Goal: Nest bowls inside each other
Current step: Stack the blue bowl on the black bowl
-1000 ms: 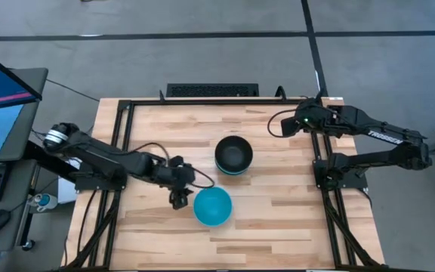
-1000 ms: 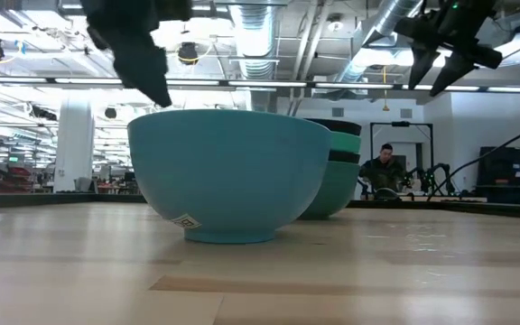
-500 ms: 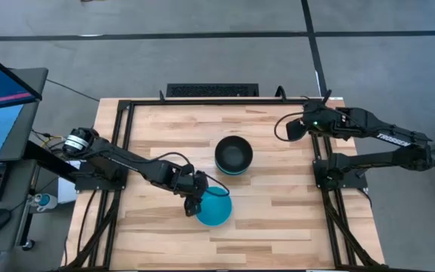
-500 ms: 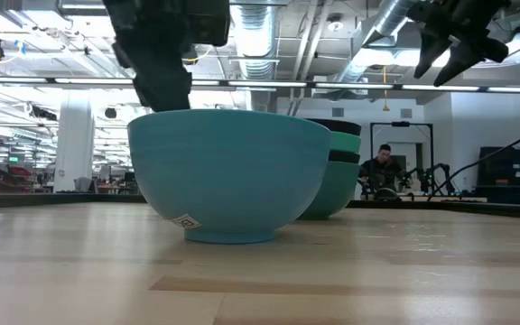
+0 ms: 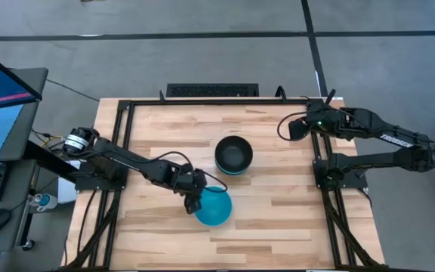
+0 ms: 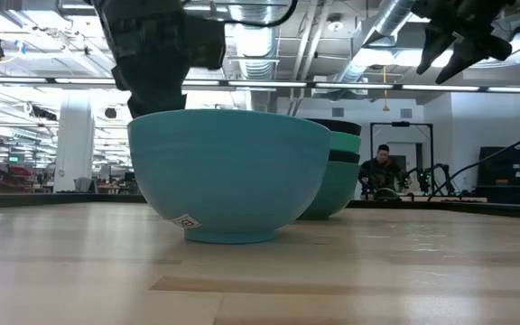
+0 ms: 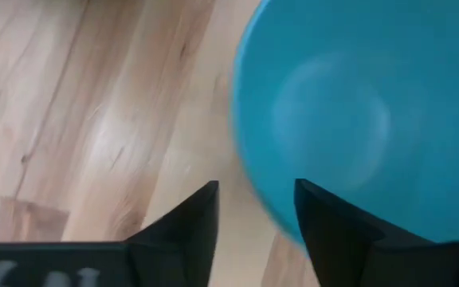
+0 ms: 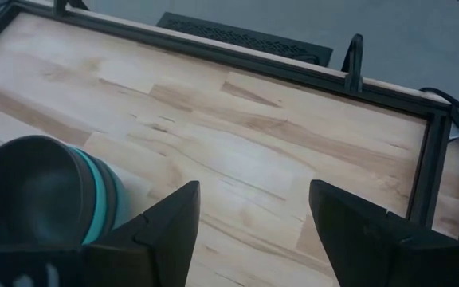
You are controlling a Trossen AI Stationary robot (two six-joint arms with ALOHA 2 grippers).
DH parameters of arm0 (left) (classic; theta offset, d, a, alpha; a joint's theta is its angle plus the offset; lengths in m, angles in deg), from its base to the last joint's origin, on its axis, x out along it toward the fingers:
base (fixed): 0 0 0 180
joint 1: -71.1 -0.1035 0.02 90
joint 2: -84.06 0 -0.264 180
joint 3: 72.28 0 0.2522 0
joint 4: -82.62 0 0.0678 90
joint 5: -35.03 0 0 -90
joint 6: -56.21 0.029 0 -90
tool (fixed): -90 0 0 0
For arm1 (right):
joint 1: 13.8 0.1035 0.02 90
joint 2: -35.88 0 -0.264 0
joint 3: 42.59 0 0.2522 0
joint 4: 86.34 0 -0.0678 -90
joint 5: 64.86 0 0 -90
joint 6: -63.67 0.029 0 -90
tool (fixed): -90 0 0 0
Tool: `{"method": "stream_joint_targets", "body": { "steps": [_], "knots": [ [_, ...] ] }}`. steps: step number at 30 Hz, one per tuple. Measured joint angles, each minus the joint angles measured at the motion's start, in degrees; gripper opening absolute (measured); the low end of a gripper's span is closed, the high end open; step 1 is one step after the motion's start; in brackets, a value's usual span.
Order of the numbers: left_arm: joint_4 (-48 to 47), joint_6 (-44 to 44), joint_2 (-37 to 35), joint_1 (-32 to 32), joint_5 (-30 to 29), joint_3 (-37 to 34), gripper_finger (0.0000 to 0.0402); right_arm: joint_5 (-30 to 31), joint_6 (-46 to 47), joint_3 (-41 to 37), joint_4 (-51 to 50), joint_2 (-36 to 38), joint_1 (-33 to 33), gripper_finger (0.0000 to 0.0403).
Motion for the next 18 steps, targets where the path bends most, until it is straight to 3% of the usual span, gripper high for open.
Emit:
{"method": "stream_joint_targets", "body": {
  "steps": [9, 18],
  "knots": [
    [1.17, 2.67, -0.02, -0.28, 0.06, -1.01, 0.0044, 0.0, 0.52, 0.0, 0.04, -0.04, 0.0, 0.0259],
    [1.48, 3.25, -0.02, -1.45, 0.14, -1.8, 0.0009, 0.0, 1.08, 0.0, 0.28, -0.04, 0.0, 0.0259]
  ]
}}
